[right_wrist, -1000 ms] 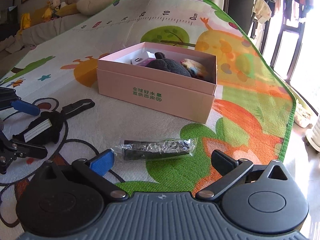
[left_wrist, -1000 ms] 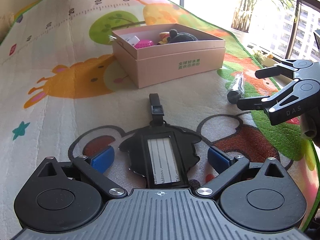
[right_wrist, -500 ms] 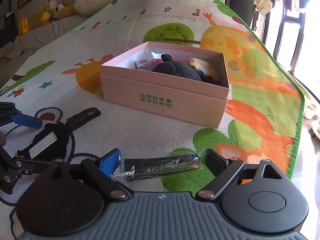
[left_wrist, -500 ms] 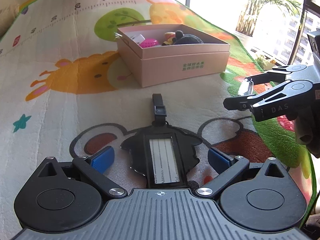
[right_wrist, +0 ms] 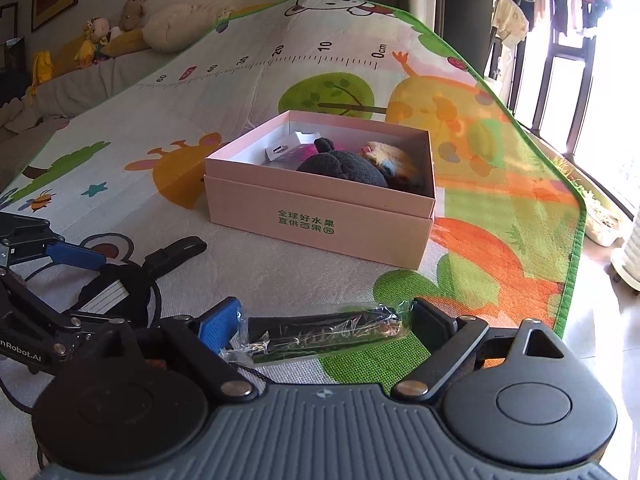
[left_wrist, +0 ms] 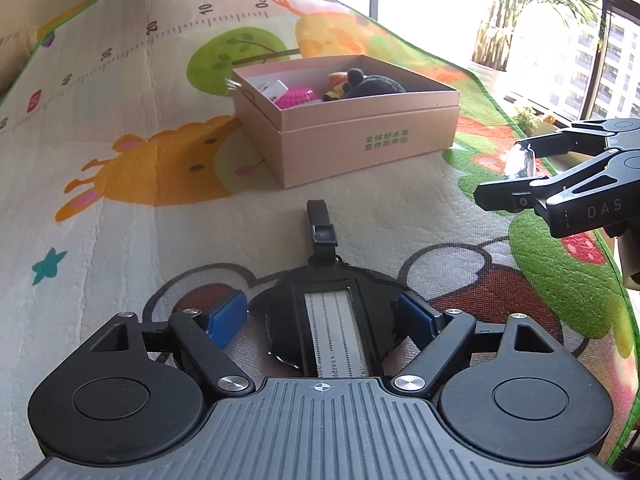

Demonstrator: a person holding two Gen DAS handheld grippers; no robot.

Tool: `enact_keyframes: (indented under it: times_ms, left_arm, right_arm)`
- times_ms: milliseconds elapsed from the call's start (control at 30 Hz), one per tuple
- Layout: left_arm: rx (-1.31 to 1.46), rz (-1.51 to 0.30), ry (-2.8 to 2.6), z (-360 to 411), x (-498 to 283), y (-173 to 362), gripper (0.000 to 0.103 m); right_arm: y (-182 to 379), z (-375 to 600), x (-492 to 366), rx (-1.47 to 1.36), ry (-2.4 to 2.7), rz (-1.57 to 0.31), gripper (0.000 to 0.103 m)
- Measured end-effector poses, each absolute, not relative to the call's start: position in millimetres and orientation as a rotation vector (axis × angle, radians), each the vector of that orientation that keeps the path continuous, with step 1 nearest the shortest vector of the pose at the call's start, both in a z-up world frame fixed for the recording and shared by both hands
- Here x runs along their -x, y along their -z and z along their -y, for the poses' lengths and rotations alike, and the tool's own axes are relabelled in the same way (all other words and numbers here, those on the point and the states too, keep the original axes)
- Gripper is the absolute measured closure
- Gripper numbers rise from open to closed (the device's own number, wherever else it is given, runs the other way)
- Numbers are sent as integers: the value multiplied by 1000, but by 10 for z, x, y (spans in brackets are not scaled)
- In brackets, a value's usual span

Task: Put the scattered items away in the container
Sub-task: 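Hold the luggage tag in the left tool while the right tool holds the bundle, then carry the luggage tag into the pink box with the left tool while the right tool carries the bundle in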

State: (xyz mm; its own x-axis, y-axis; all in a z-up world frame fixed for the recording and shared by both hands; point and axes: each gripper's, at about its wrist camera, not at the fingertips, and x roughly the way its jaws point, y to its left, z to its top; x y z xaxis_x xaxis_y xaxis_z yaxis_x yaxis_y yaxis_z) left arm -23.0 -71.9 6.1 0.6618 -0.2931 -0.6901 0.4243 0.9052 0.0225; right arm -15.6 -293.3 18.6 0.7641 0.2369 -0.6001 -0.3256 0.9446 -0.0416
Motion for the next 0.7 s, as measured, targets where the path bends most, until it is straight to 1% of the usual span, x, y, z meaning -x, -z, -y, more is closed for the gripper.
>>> enact_keyframes:
  times_ms: [333,700]
  left_arm:
    - [-214,-686,476,774,477,-285,16]
    - [-254,-541,483,772,575,-716,16]
  right_arm:
    - [-237,2971,262,140,-287,-618,12]
    - [-615,2976,475,176,-282,-543,12]
